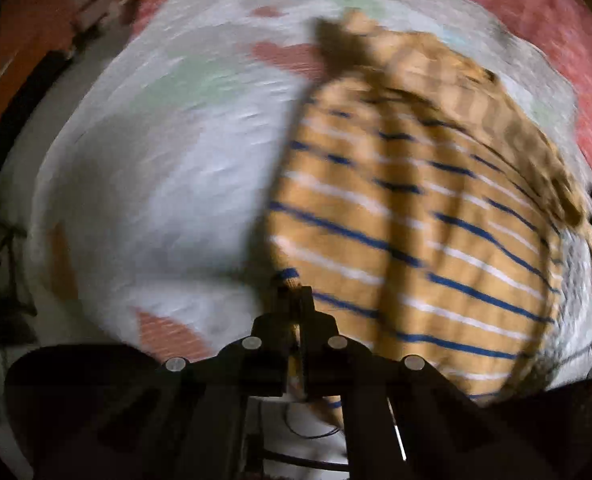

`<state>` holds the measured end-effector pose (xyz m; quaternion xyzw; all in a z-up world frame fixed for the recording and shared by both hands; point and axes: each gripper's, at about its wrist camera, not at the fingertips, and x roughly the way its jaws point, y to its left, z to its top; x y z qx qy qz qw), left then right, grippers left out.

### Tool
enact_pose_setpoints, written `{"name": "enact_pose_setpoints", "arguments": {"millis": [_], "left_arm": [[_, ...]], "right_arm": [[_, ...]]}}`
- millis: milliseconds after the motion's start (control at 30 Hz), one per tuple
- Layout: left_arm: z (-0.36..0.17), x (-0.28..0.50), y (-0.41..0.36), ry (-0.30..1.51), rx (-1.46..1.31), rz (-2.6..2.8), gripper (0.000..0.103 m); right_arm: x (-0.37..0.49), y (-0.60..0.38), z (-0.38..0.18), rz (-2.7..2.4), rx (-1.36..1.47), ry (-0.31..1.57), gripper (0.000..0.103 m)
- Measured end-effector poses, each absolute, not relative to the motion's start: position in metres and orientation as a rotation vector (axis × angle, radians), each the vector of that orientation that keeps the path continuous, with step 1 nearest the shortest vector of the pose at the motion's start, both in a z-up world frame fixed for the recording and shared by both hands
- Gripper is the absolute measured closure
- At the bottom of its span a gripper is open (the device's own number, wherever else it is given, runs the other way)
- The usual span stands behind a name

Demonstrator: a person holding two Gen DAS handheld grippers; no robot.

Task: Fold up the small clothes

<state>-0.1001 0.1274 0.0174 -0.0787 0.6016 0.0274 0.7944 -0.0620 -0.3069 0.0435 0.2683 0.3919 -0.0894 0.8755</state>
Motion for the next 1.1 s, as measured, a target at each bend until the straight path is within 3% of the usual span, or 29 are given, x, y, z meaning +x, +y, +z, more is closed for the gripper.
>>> {"name": "enact_pose_setpoints", "arguments": {"millis": [433,533,600,800,967,1100], "left_arm": [[0.051,-0.119,0.158,1.159,-0.253,0.137,0.099],[0.065,-0.125,0.153,1.108,-0.268,0.099,0.091],[0.067,-0.122,0.142,1.099,-0.280,0.067,0.080],[0.058,-0.112,0.096,1.136,-0.240,-0.034,0.078],[0.052,-0.109,0.075,1.169,-0.195,-0.064,0.078],[0.054,-0.110,0.064,1.178,-0.167,-0.069,0.078]], "right_arm": [[-0.133,-0.386,0.047,-0.341,0.671,0.741,0.042],[-0.160,-0.428,0.043,-0.426,0.802,0.688,0.041],[-0.181,-0.455,0.035,-0.479,0.905,0.653,0.041],[-0.220,-0.499,0.015,-0.526,1.096,0.577,0.037],[-0.192,-0.504,0.036,-0.477,1.088,0.530,0.037],[-0.136,-0.488,0.059,-0.529,0.852,0.633,0.034]]}}
